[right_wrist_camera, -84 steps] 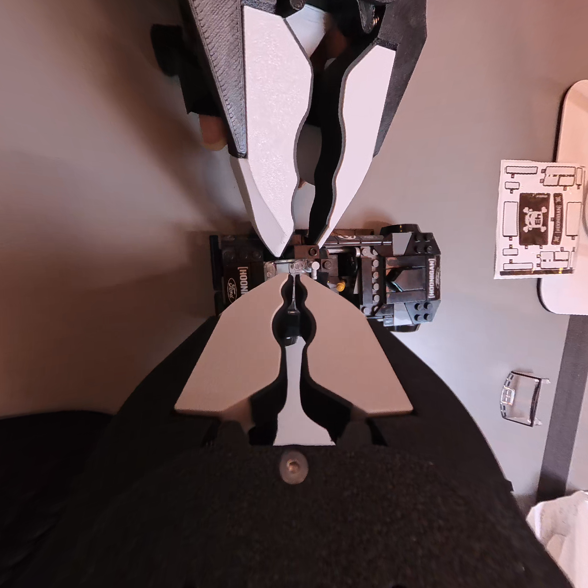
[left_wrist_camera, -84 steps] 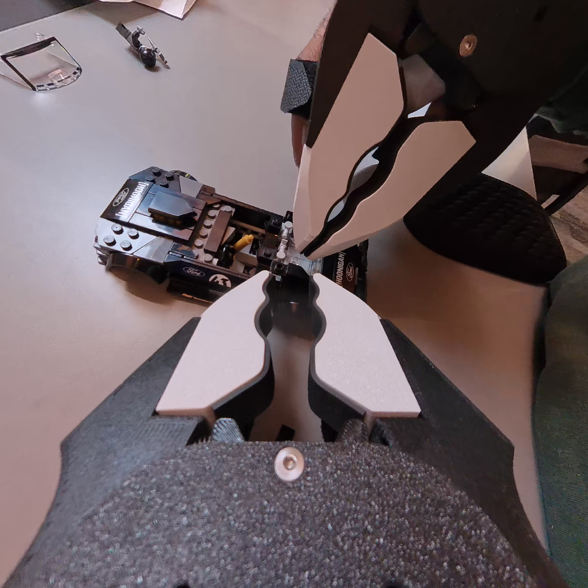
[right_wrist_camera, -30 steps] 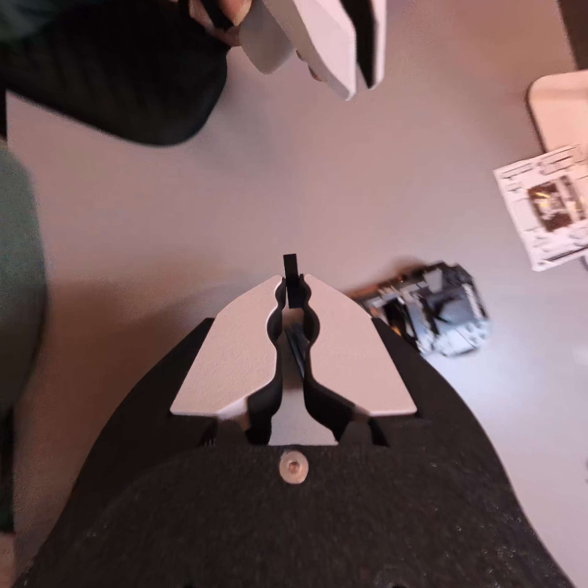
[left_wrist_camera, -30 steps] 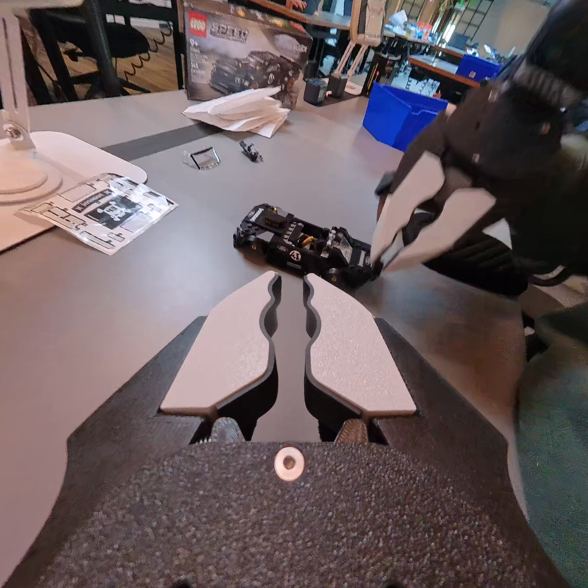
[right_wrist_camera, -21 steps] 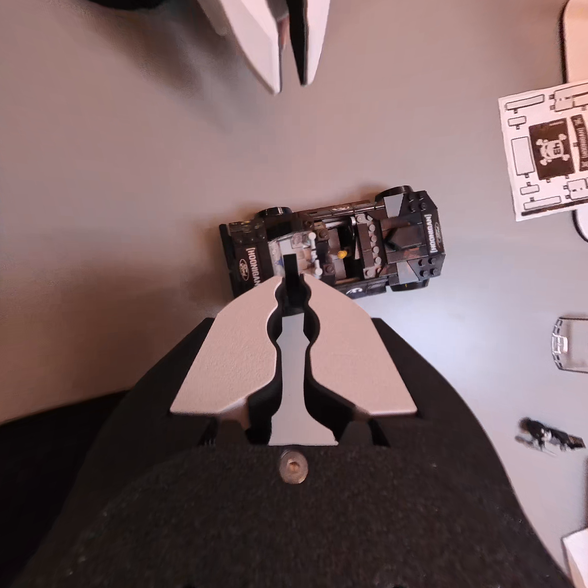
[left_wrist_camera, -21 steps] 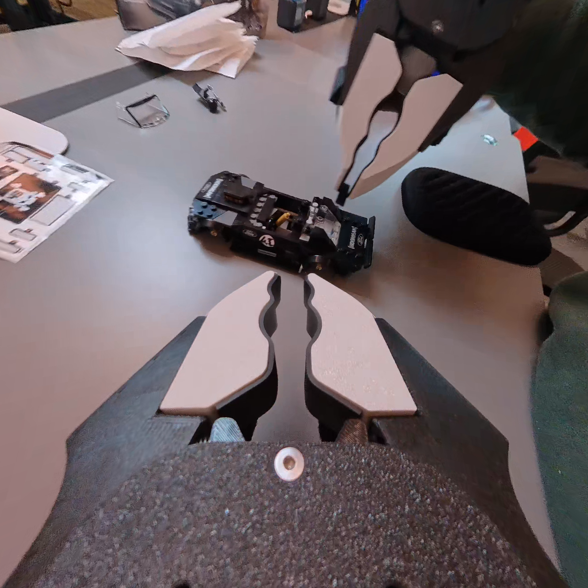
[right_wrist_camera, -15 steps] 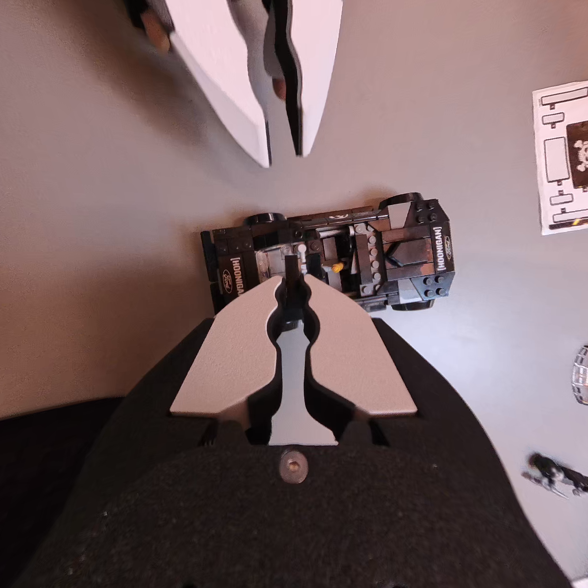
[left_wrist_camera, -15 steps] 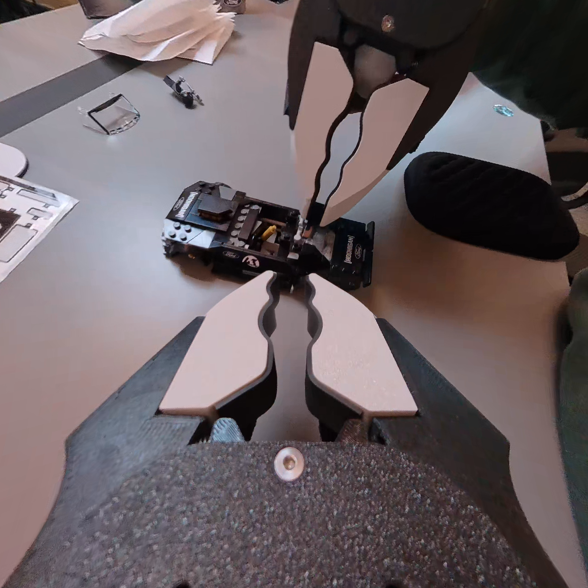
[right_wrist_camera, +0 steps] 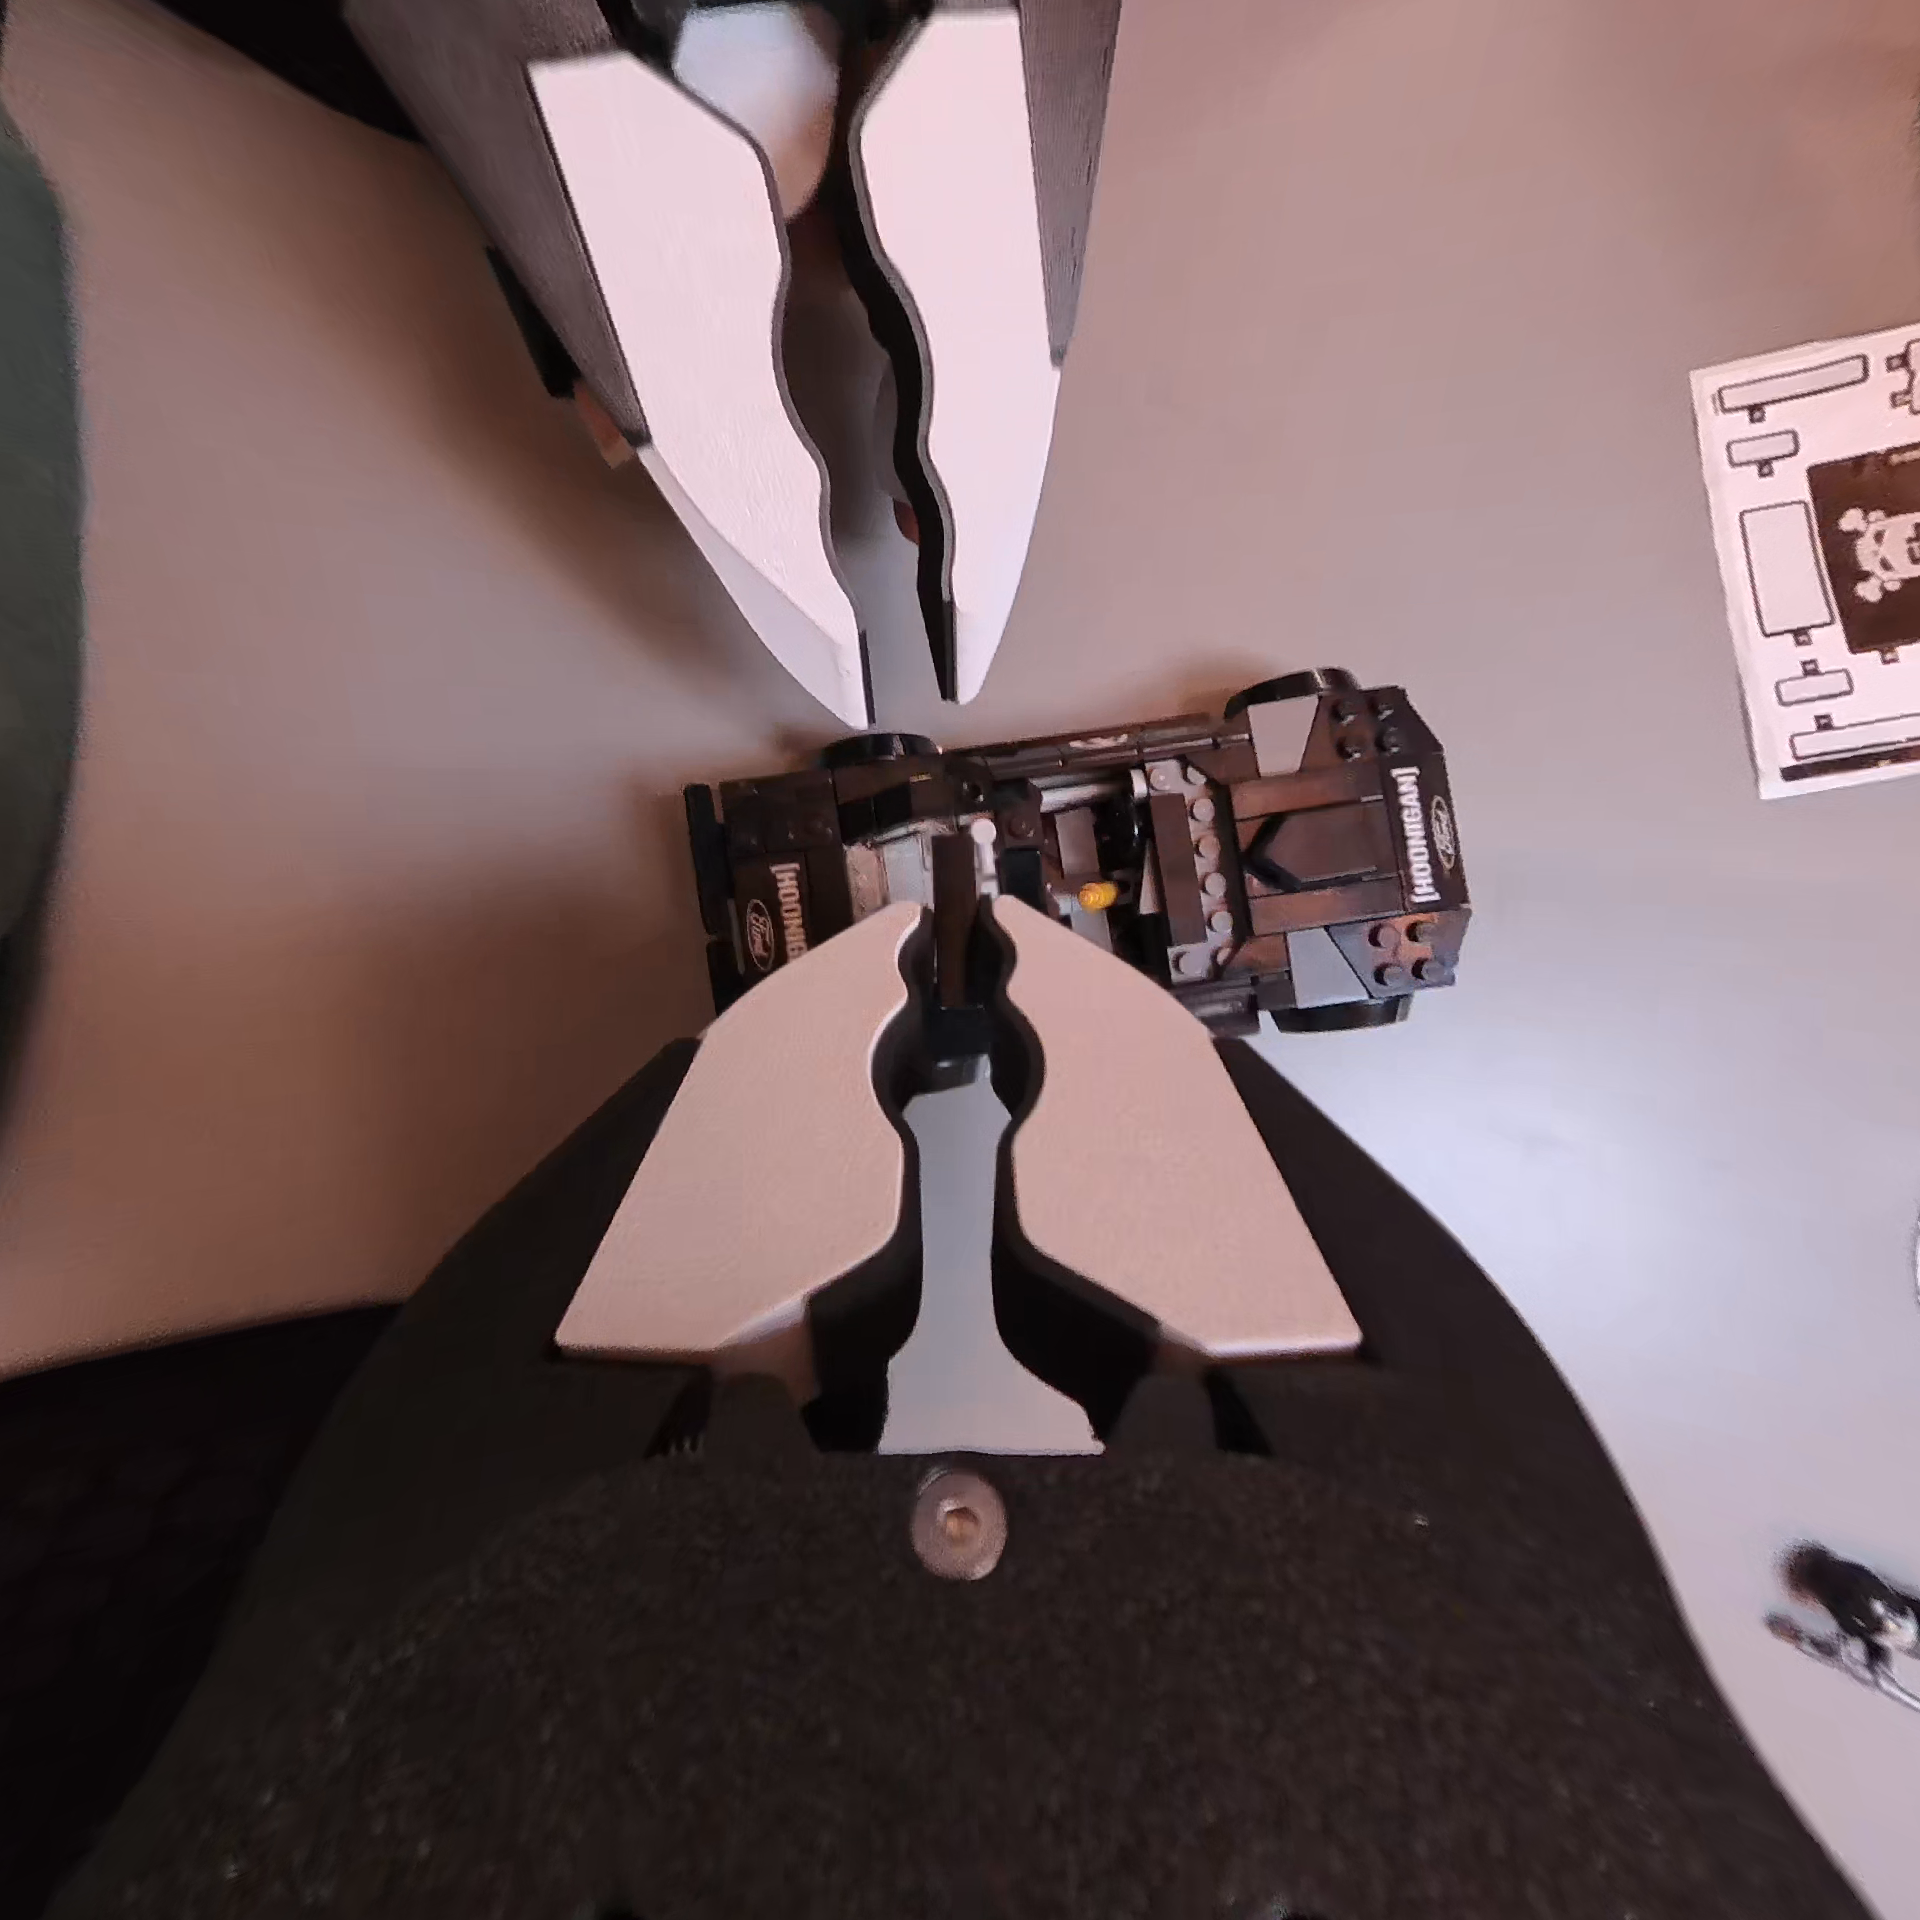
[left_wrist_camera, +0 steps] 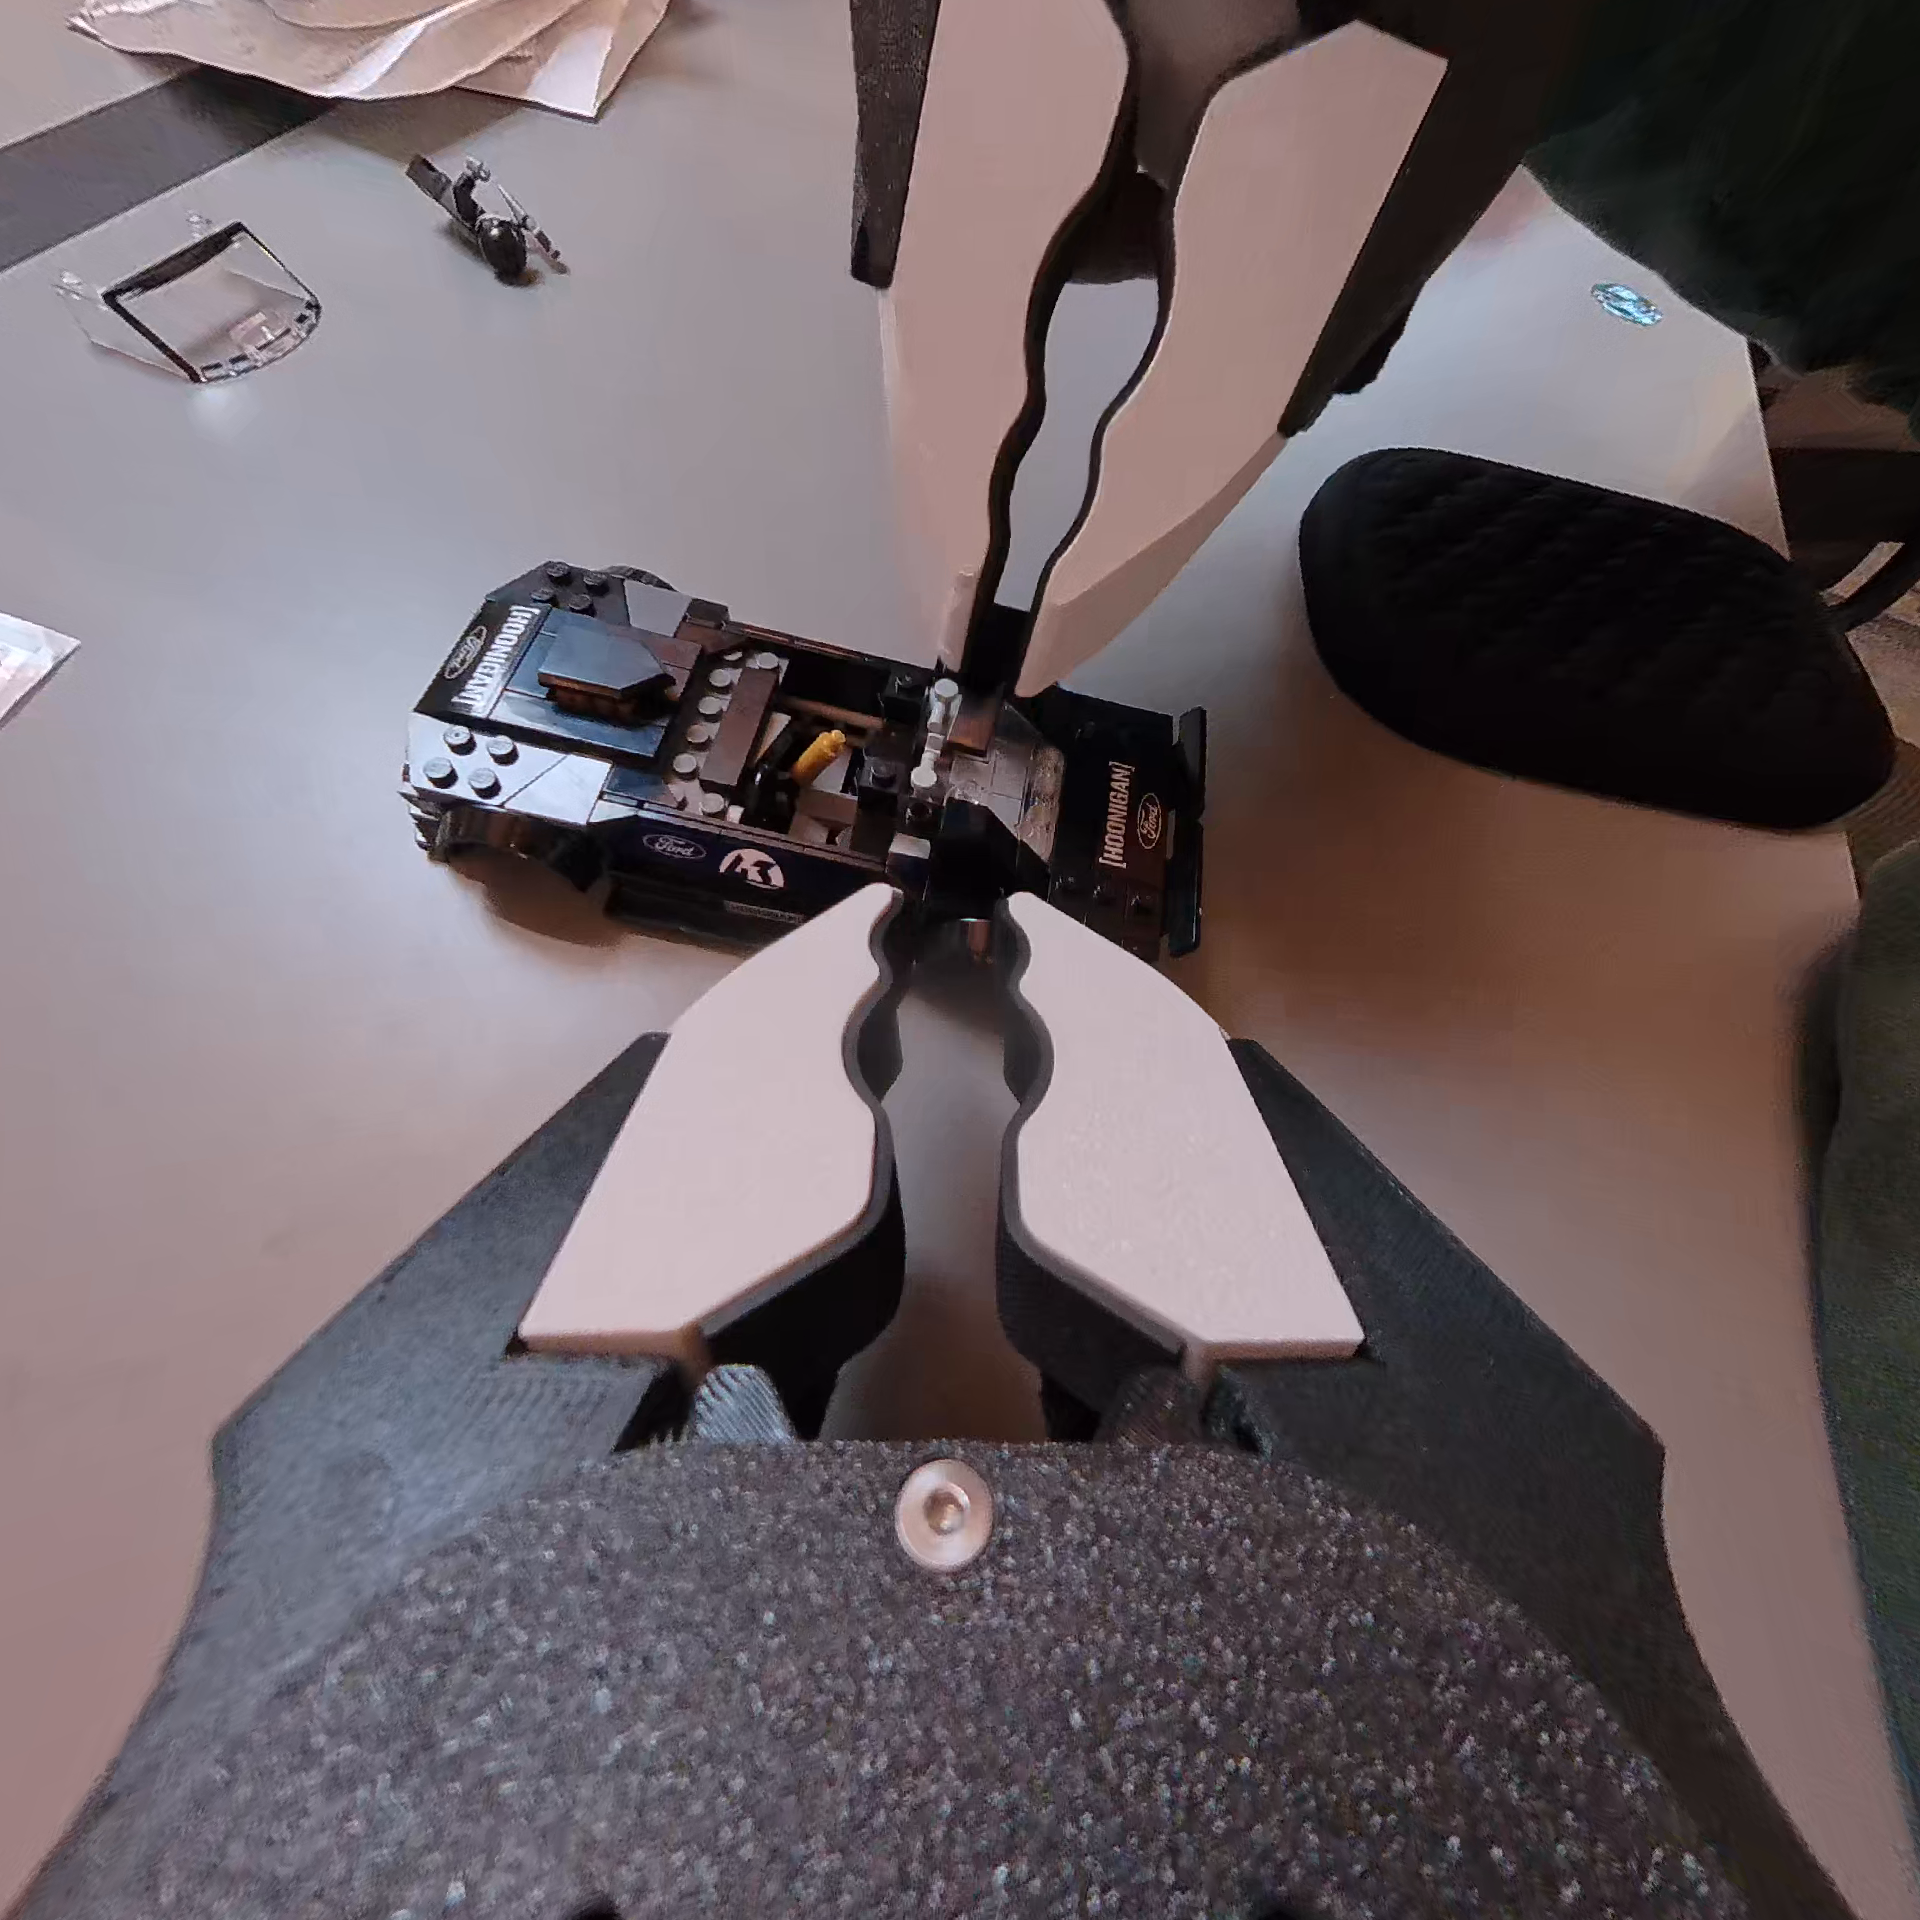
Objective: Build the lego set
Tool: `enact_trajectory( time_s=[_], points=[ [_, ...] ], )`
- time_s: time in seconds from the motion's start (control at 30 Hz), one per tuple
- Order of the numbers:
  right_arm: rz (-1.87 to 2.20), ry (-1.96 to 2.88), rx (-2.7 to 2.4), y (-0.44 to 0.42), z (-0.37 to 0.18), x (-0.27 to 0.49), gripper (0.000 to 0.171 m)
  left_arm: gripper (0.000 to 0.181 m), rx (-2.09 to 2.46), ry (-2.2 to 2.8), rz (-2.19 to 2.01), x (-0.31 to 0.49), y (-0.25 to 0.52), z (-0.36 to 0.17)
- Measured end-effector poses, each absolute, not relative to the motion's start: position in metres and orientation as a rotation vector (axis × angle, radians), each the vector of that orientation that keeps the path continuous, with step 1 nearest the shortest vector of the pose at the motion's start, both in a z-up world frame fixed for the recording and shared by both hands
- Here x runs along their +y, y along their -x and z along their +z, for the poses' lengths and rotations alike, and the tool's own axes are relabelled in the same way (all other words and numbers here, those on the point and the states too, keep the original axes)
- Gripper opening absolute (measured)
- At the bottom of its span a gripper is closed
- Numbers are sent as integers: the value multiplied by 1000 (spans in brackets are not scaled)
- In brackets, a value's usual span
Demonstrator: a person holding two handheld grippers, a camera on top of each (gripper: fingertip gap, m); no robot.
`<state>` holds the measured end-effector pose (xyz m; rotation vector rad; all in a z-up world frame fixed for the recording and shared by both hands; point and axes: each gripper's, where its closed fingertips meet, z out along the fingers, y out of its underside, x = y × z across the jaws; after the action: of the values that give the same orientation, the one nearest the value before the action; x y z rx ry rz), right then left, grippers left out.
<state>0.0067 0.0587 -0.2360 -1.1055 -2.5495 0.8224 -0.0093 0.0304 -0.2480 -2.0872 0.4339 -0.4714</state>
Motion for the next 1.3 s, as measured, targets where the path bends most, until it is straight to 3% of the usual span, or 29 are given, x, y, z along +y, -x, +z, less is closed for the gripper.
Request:
enact_trajectory(
  time_s=[1.3],
  points=[
    [819, 1036, -2592, -8, -239, 54, 11, 15, 436, 2076, -482, 31, 5, -248]
  ],
)
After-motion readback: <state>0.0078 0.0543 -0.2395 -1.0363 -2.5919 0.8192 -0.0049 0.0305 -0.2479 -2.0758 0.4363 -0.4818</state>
